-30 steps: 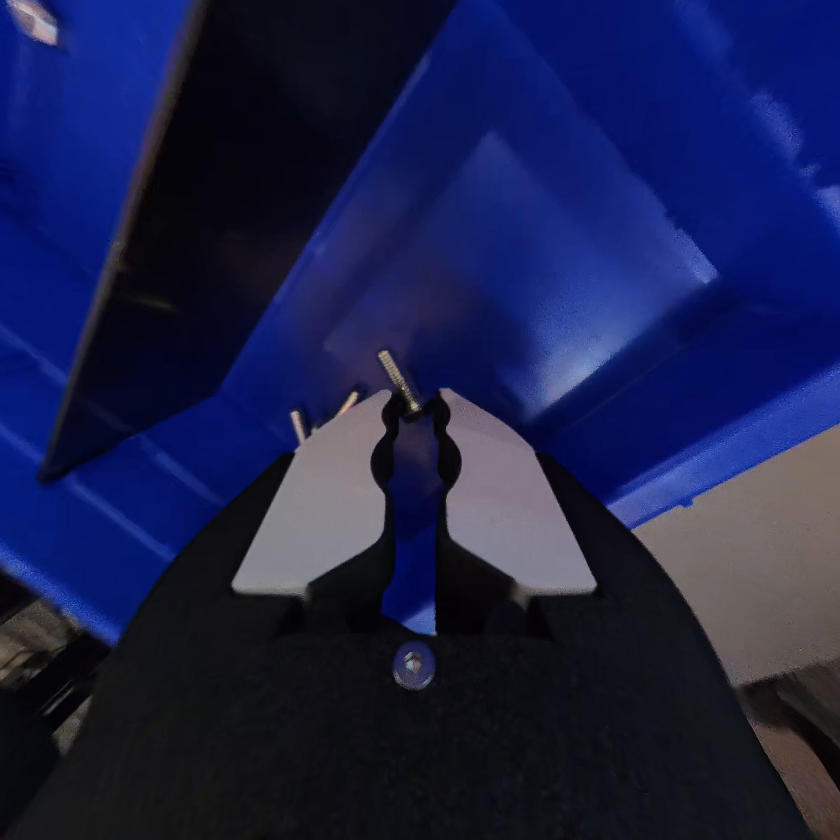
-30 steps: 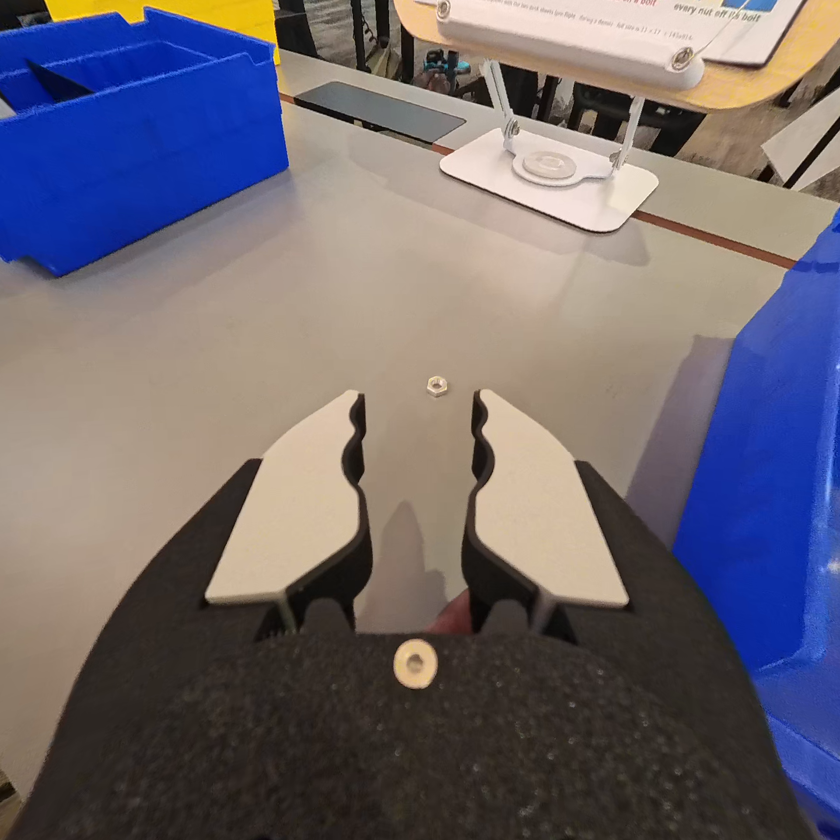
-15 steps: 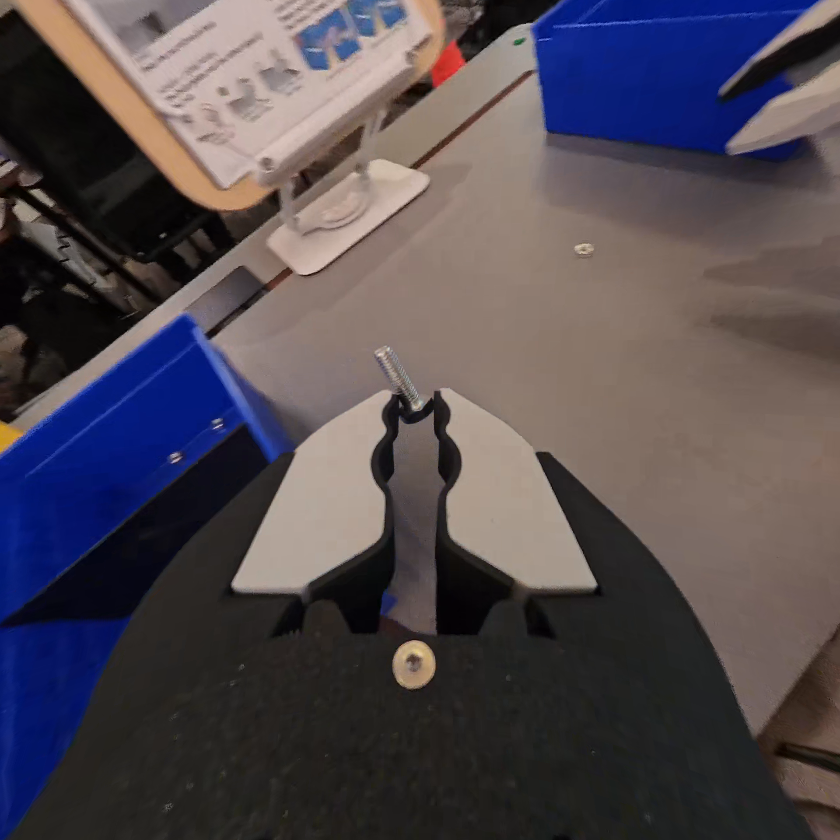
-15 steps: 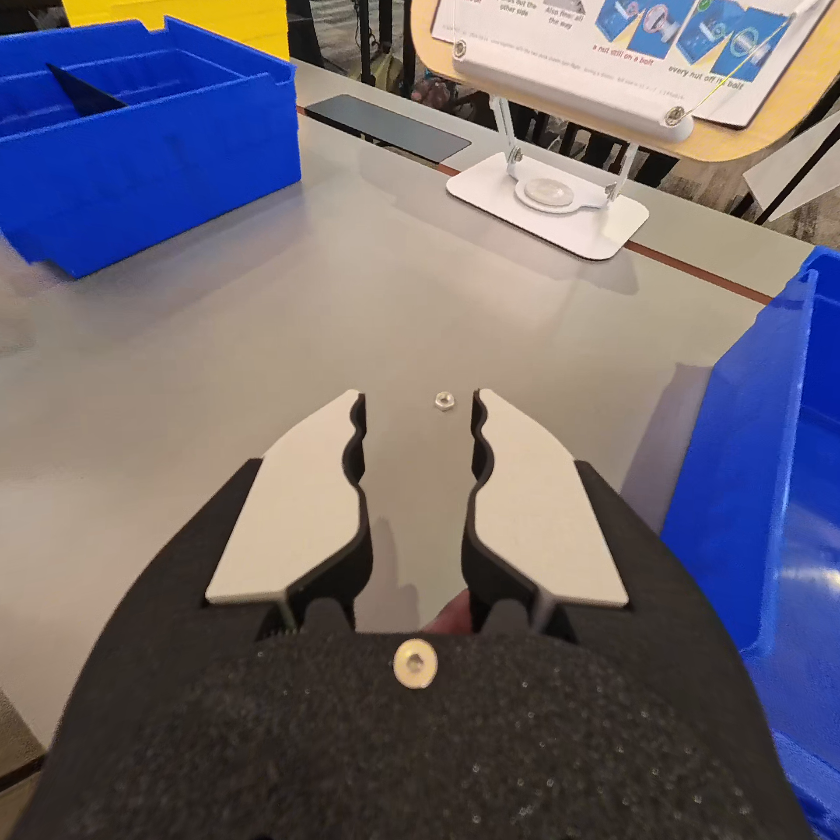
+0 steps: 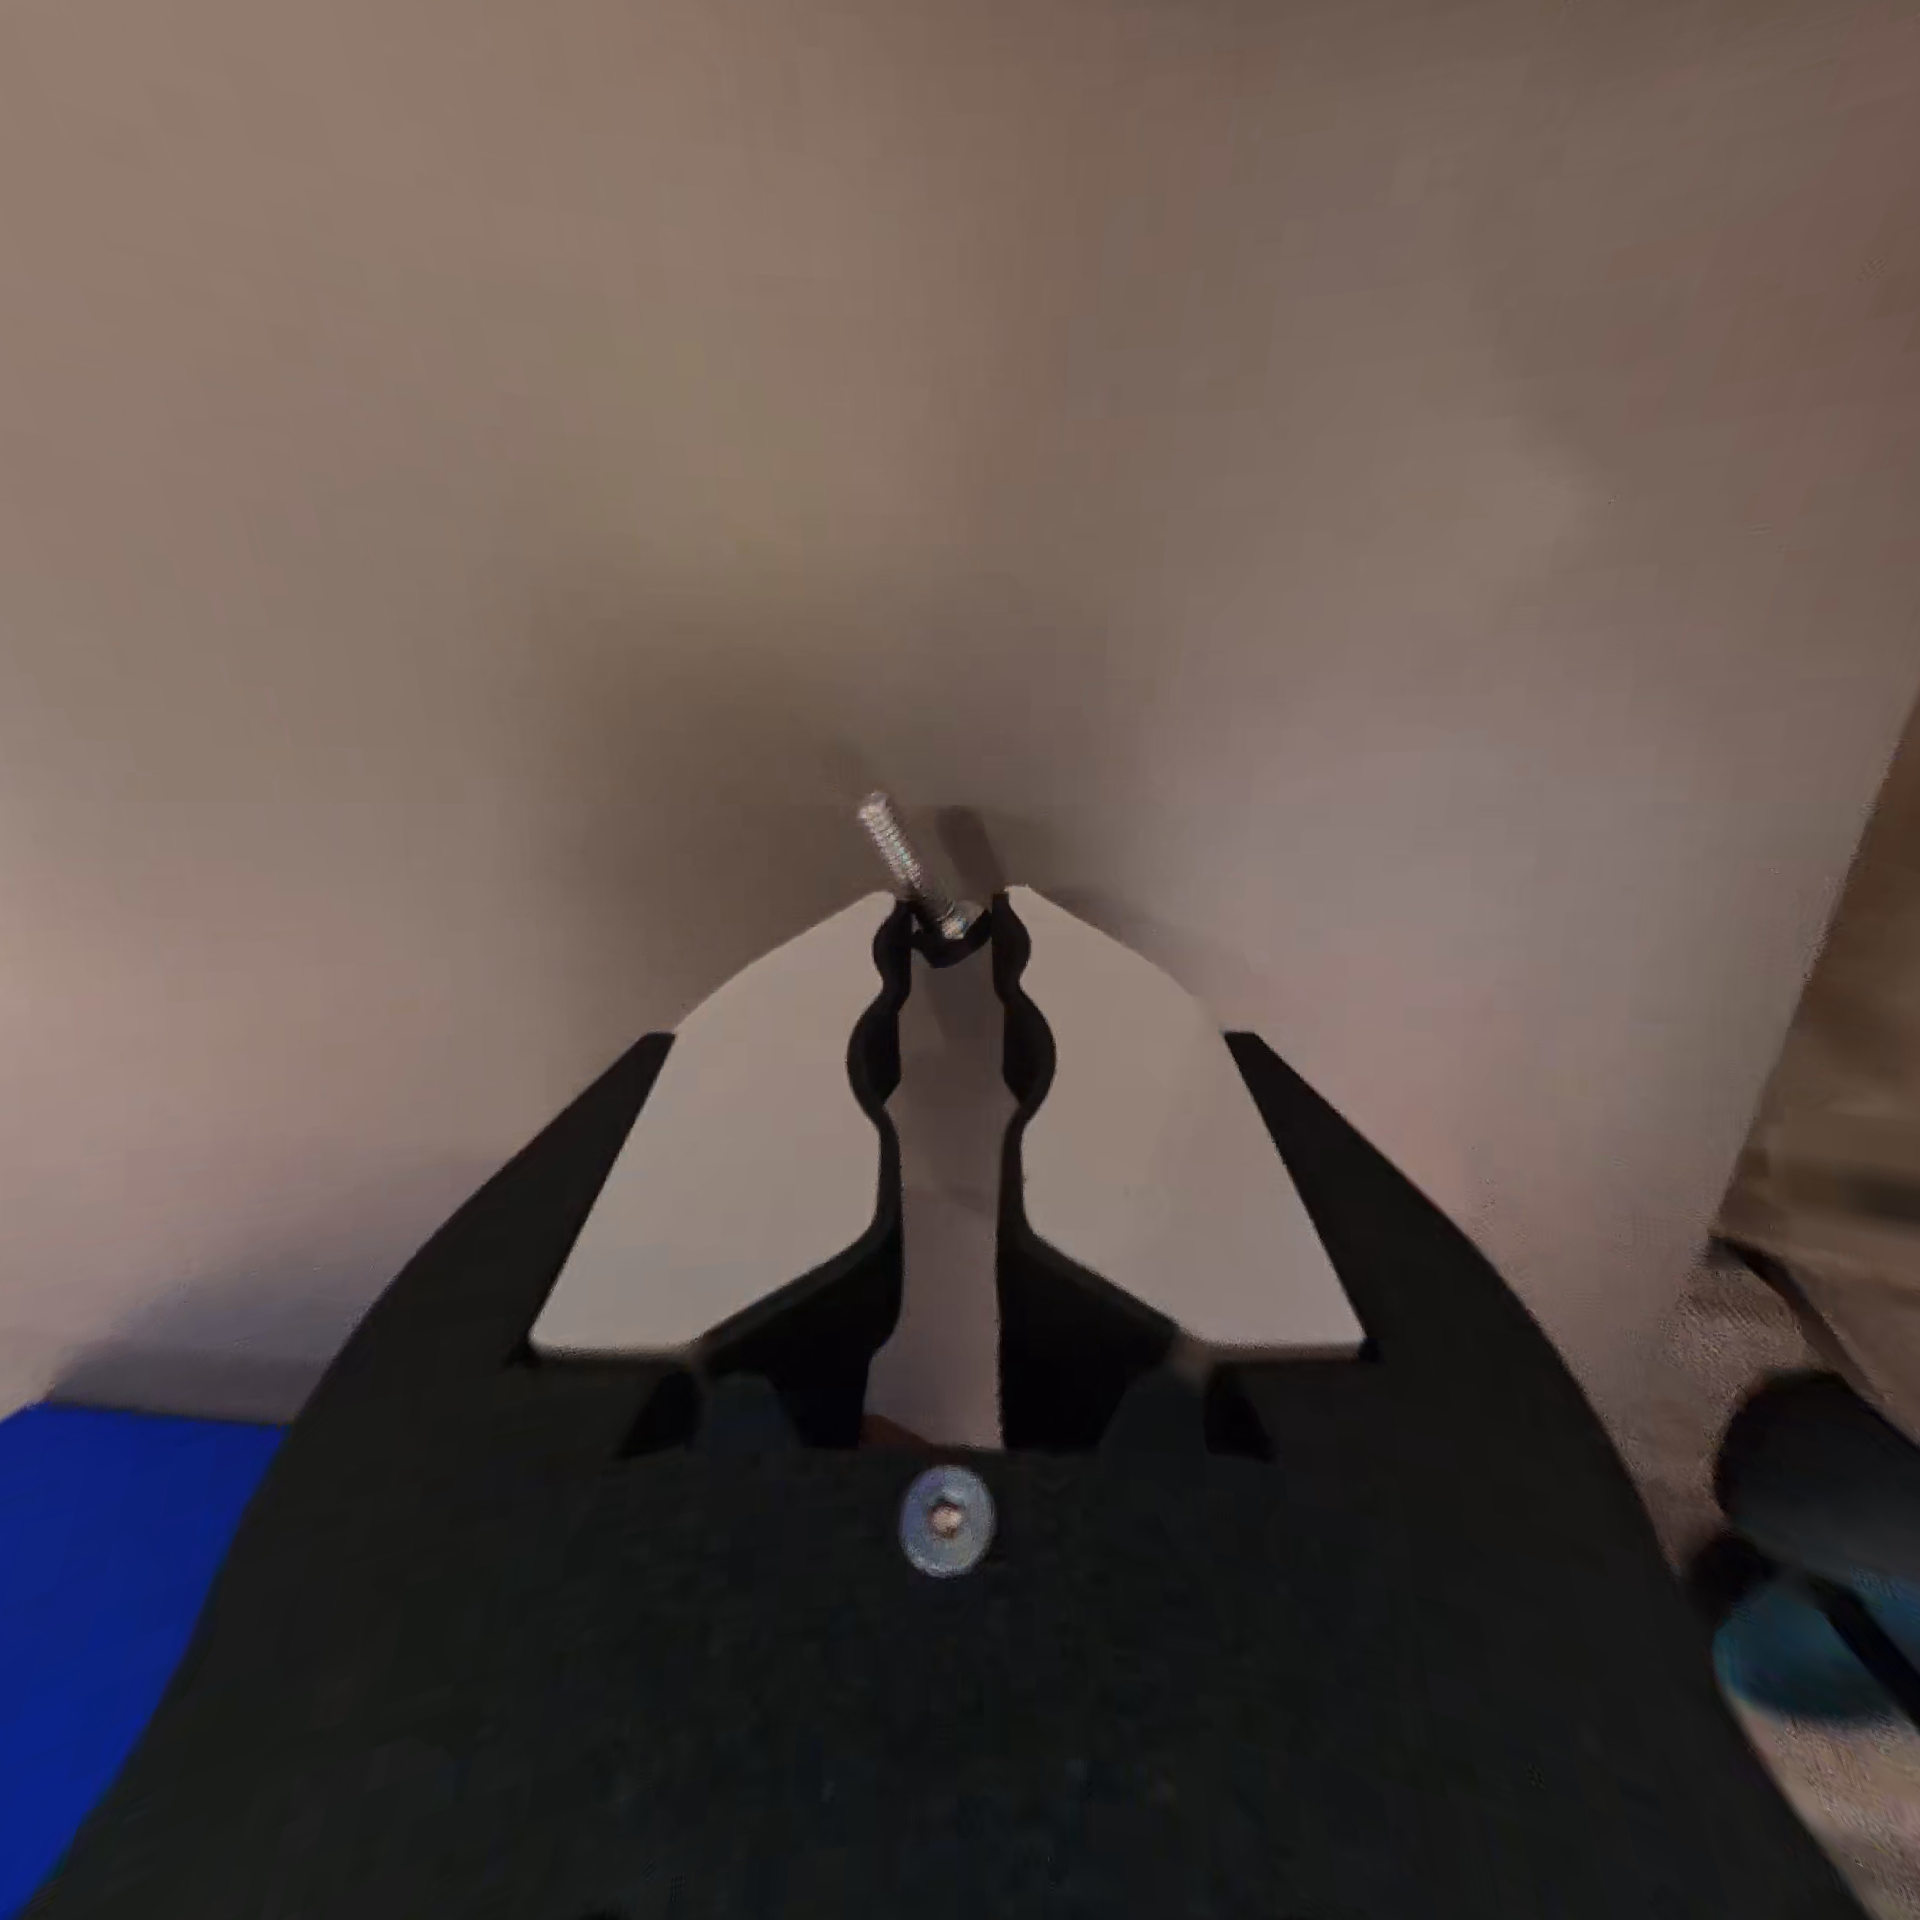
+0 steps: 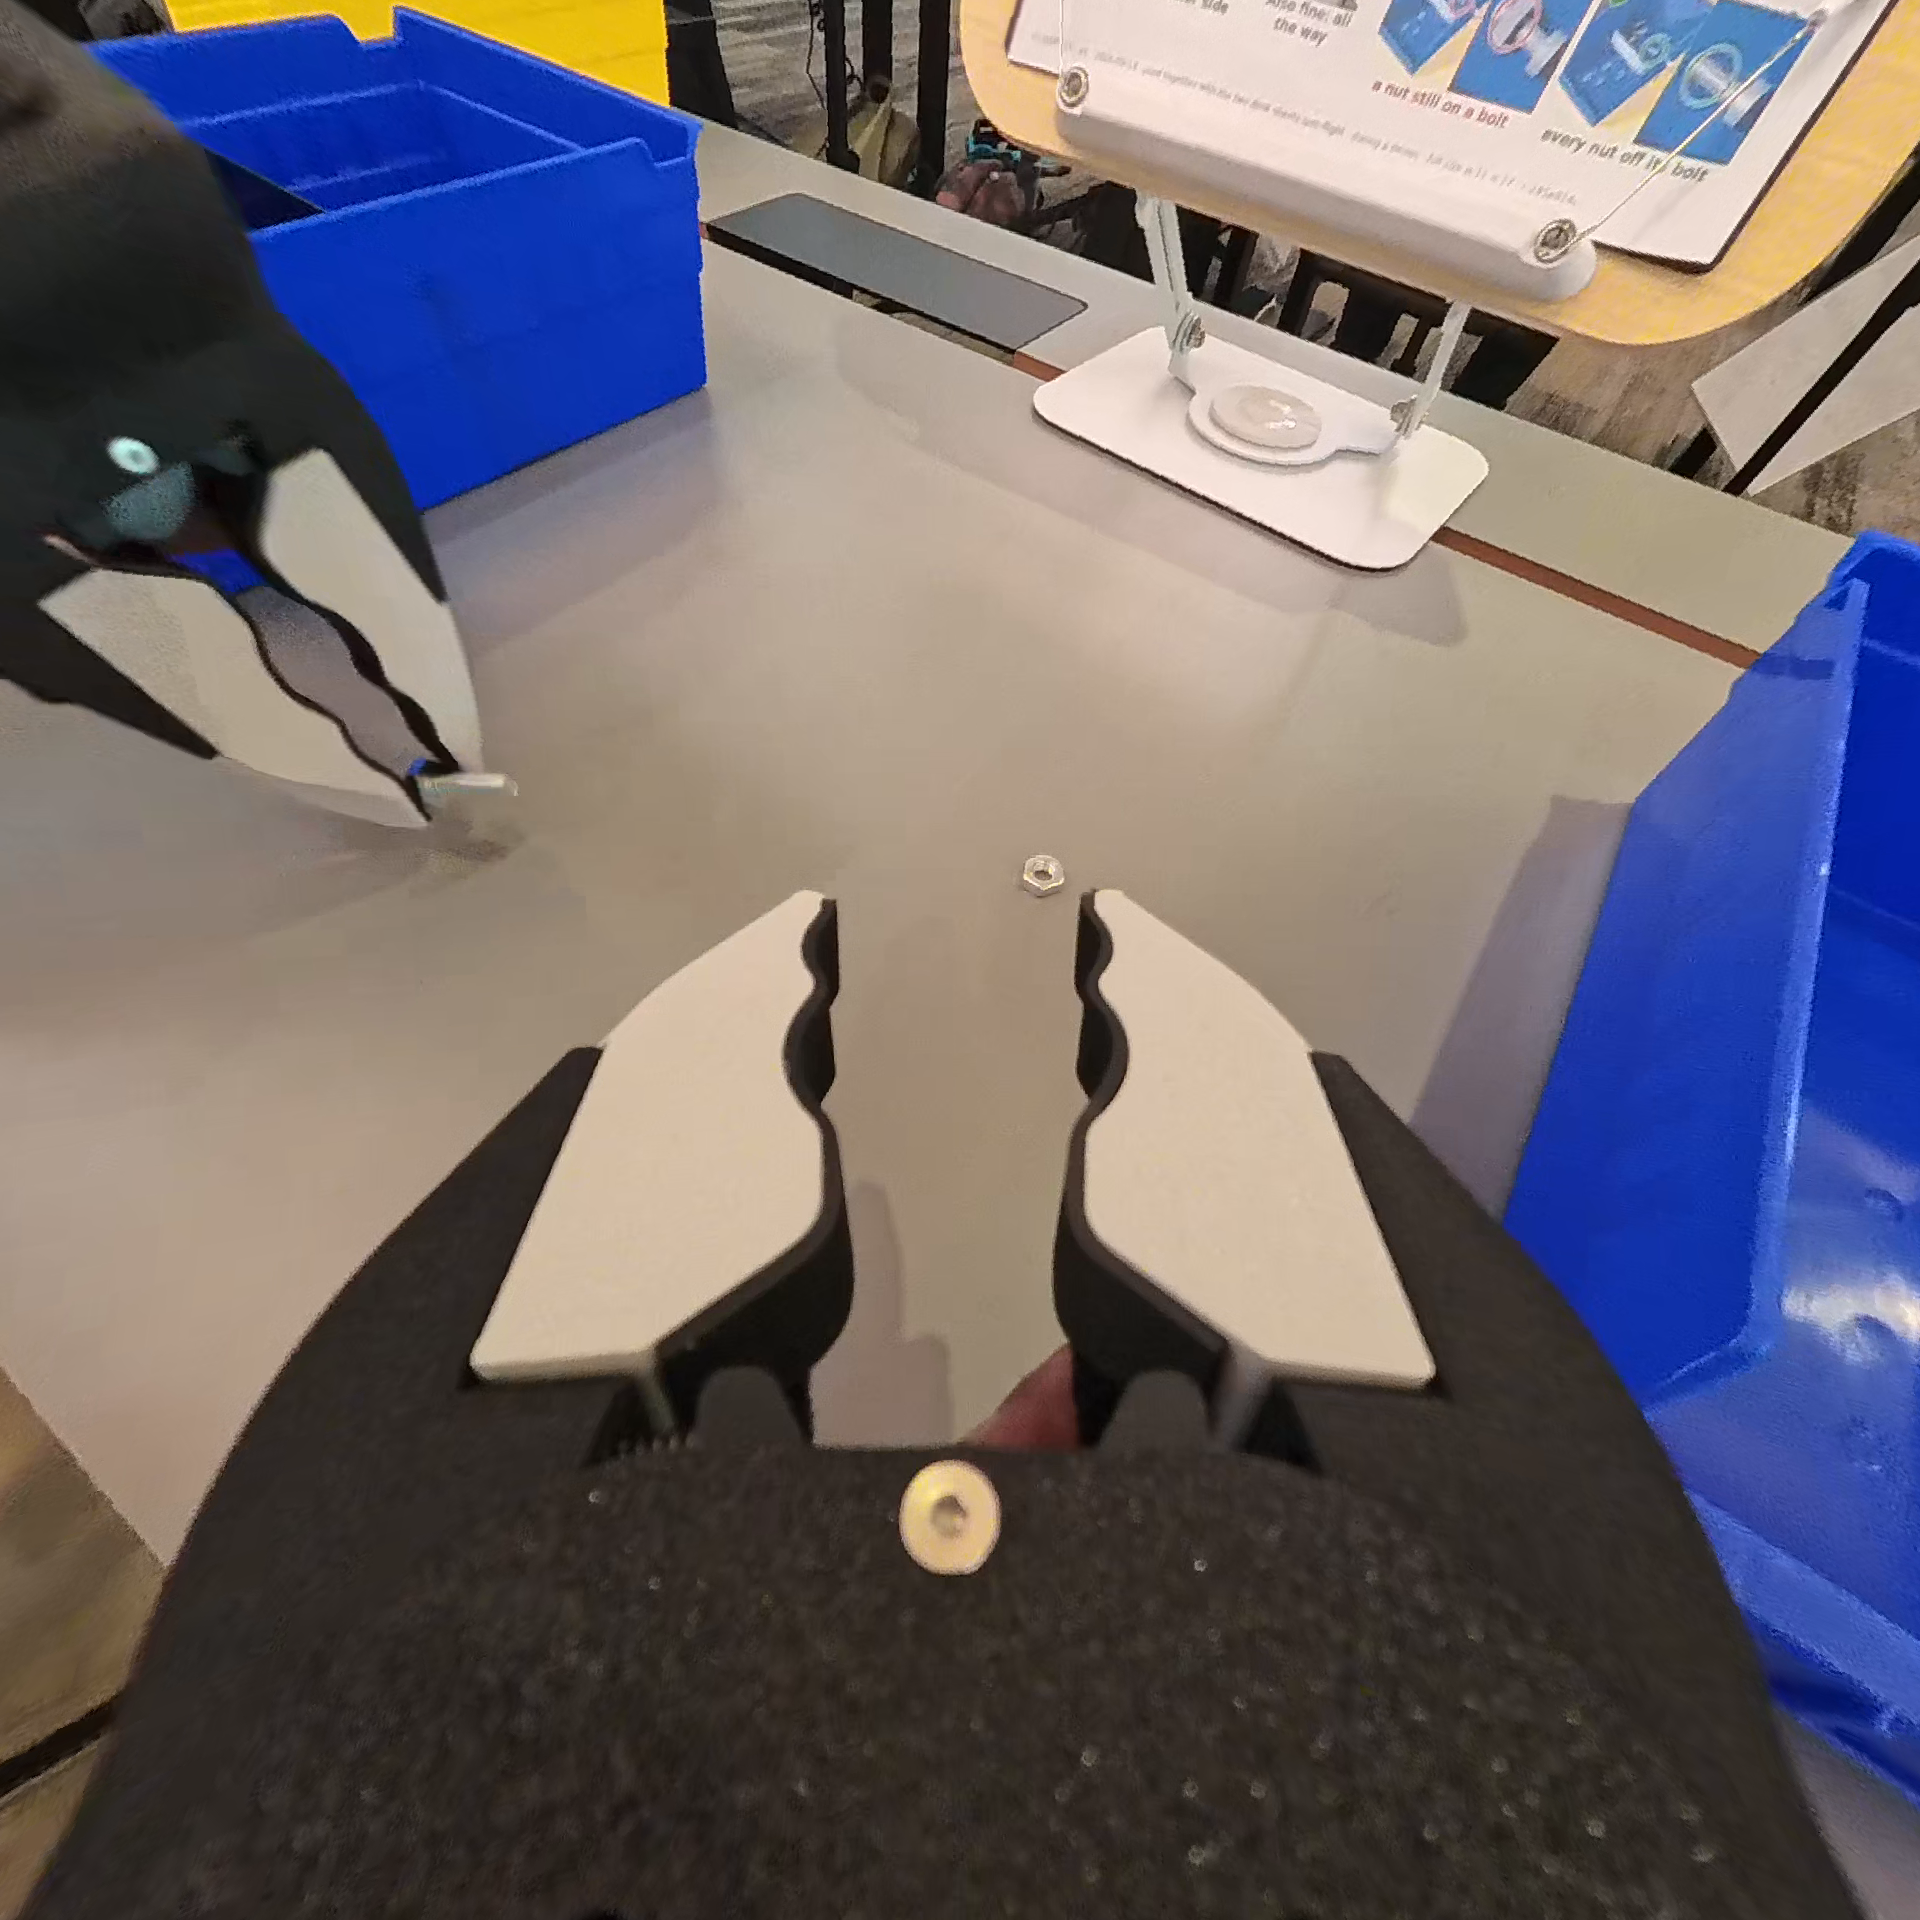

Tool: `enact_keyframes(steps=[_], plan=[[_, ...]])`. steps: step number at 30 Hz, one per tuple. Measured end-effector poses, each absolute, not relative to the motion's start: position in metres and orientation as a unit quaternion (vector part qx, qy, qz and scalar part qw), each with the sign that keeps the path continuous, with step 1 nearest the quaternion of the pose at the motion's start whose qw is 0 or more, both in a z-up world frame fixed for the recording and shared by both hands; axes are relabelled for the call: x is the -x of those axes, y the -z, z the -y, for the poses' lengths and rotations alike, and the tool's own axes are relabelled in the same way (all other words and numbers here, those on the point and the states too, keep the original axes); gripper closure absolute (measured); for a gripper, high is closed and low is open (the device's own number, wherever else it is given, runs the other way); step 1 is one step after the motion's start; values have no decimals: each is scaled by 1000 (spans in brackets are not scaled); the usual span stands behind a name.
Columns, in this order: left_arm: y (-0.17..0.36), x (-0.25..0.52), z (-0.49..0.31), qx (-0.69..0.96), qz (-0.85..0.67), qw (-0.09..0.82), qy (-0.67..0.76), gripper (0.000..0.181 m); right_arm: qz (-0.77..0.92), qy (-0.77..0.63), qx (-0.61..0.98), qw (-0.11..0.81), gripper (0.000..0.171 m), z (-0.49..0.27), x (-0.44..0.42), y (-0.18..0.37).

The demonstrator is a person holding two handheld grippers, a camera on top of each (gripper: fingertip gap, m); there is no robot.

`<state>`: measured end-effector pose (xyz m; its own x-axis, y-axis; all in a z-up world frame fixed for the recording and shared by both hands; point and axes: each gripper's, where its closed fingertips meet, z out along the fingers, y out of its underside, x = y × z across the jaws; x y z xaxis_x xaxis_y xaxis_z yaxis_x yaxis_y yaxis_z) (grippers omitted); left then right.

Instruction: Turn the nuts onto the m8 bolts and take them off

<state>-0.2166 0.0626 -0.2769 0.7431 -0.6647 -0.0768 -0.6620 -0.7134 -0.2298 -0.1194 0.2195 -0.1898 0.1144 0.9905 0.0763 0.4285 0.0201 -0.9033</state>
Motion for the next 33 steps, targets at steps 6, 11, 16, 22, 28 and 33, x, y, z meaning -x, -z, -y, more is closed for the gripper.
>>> enact_keyframes(steps=[6,11,16,22,28,33], plan=[[285,223,-68,918,-389,73,20,166,575,-331,617,423,128,-222,114,190],[291,222,-63,912,-404,57,34,166,572,-330,620,424,129,-228,110,190],[291,218,-63,923,-368,96,48,150,570,-332,620,425,129,-229,110,190],[291,215,-59,942,-233,242,23,138,565,-336,622,425,129,-232,108,192],[286,215,-73,928,-134,346,13,140,570,-336,620,422,129,-232,108,195],[293,214,-86,921,-111,372,47,144,569,-337,619,423,129,-232,106,194]])
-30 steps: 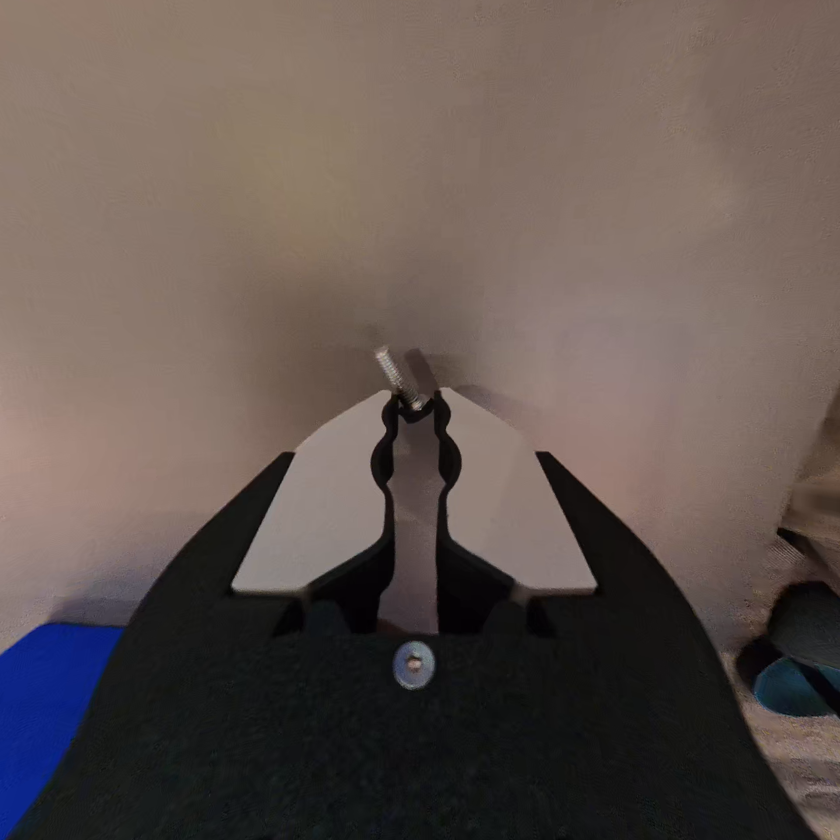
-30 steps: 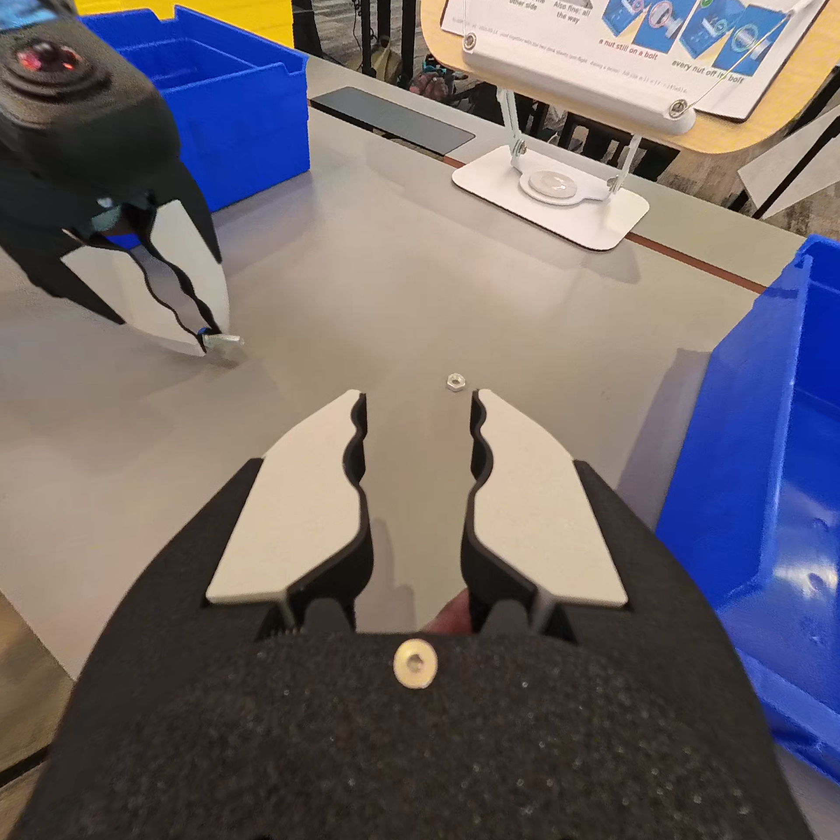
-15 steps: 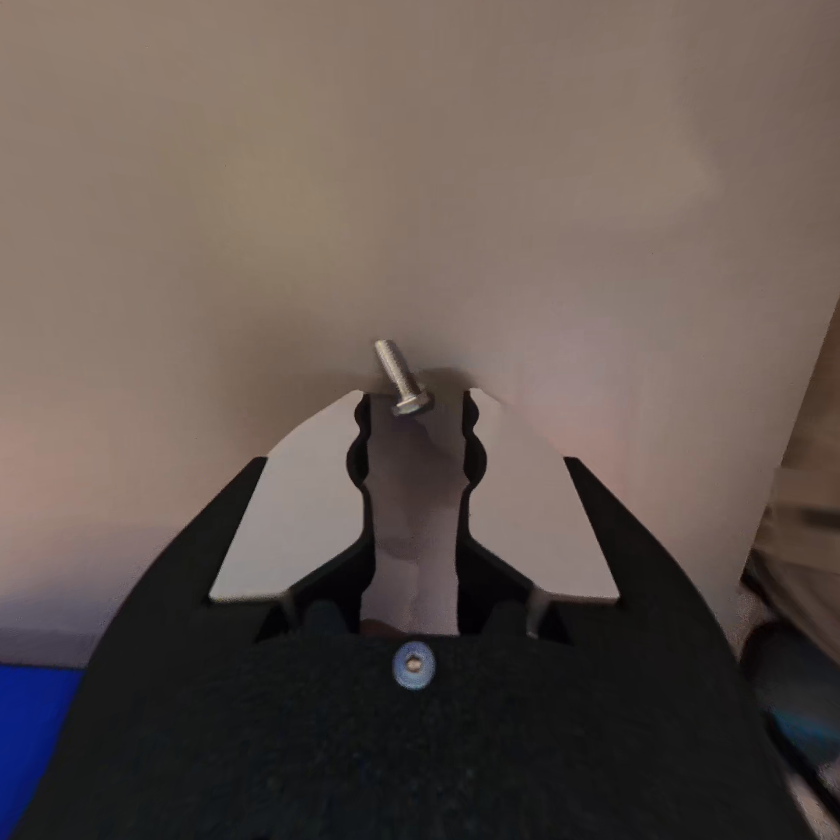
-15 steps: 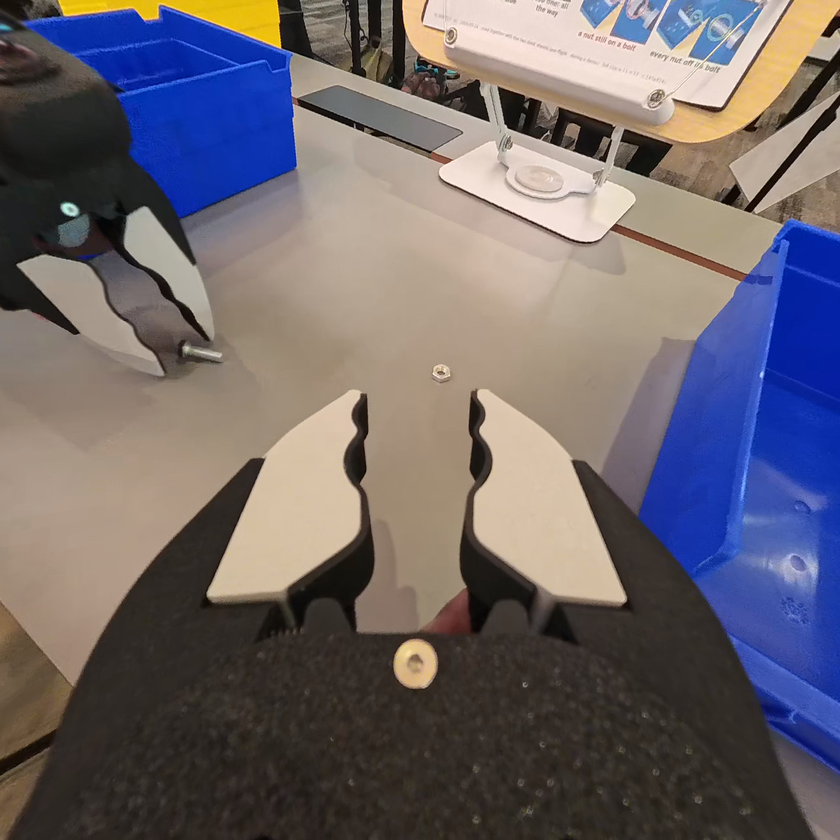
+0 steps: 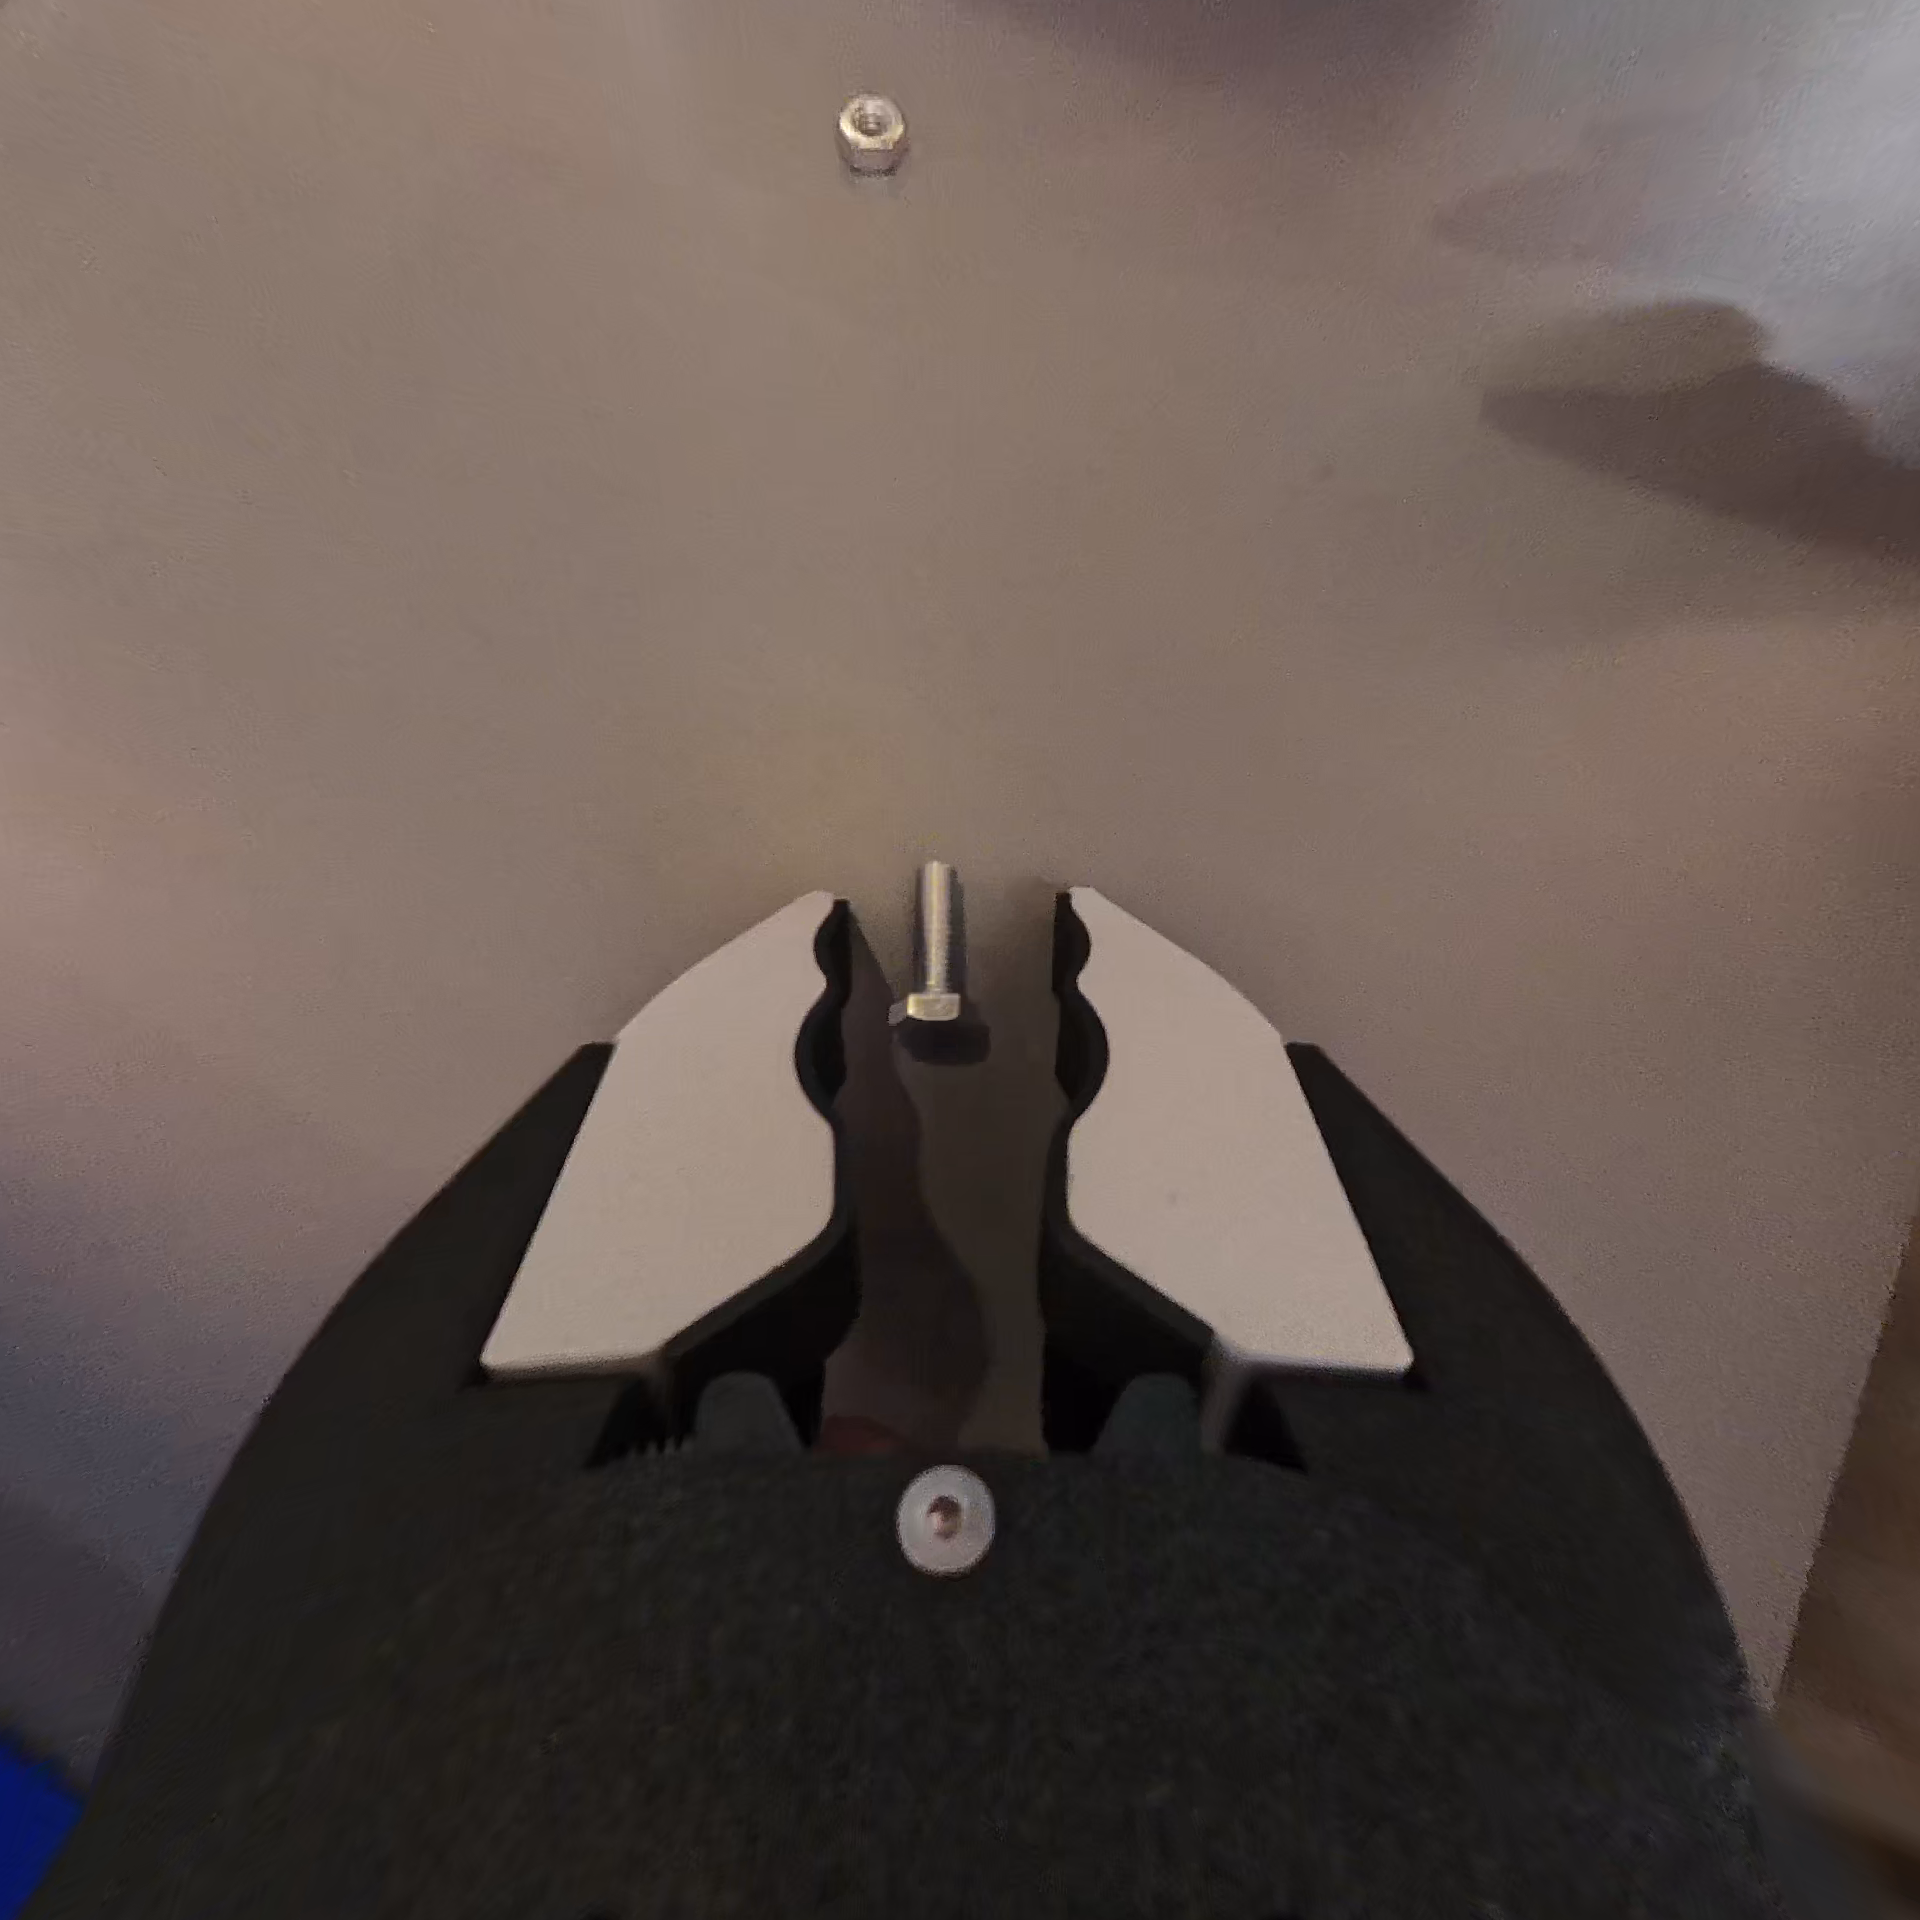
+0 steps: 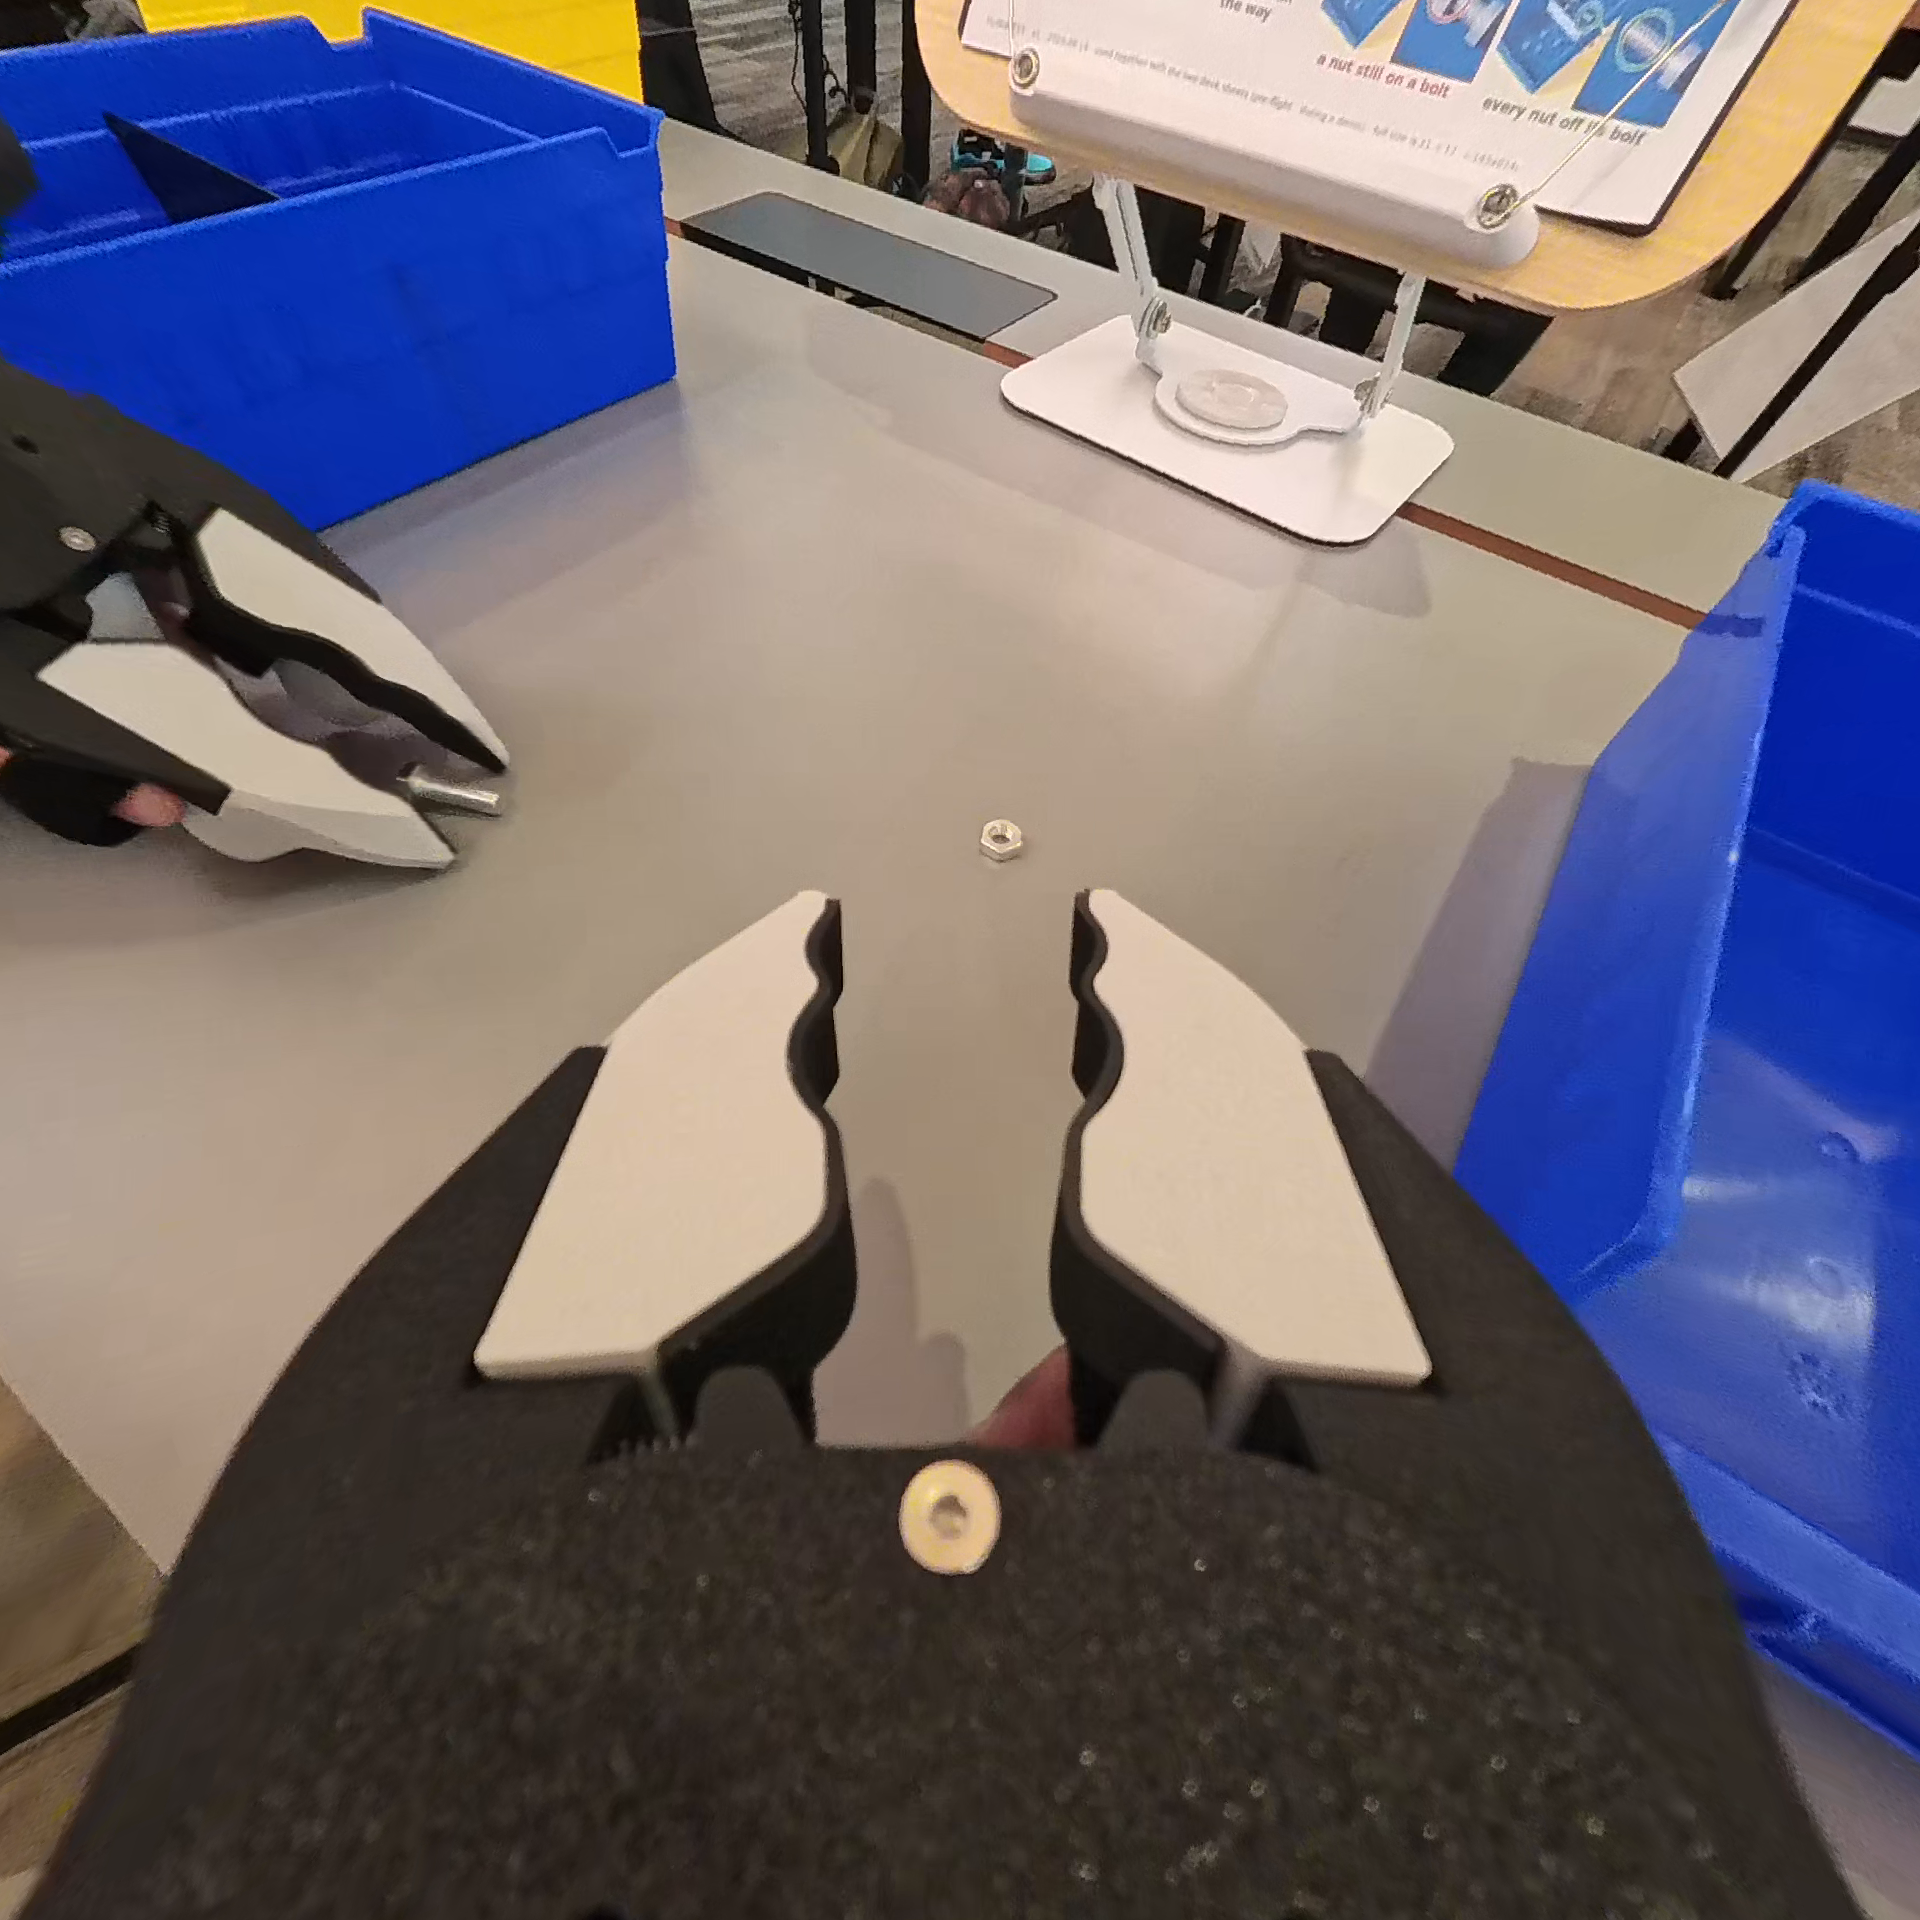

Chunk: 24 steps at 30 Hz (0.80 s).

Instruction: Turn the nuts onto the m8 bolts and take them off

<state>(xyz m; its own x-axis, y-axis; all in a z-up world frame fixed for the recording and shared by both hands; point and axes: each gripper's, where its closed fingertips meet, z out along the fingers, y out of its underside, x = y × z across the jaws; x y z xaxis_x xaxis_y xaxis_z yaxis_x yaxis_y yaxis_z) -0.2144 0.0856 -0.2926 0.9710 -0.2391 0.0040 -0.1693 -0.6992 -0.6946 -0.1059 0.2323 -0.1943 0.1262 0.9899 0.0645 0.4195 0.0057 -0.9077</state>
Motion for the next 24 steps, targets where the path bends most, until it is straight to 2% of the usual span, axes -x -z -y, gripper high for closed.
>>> enact_keyframes(steps=[5,8,19,24], plan=[[292,216,-82,920,-112,373,43,154,561,-341,624,424,130,-236,102,194],[292,218,-75,920,-111,373,48,169,562,-339,624,424,131,-238,102,194],[291,214,-75,913,-145,379,30,173,566,-338,622,423,132,-236,109,194],[267,216,-94,885,-160,437,-6,174,565,-336,623,425,133,-237,109,192]])
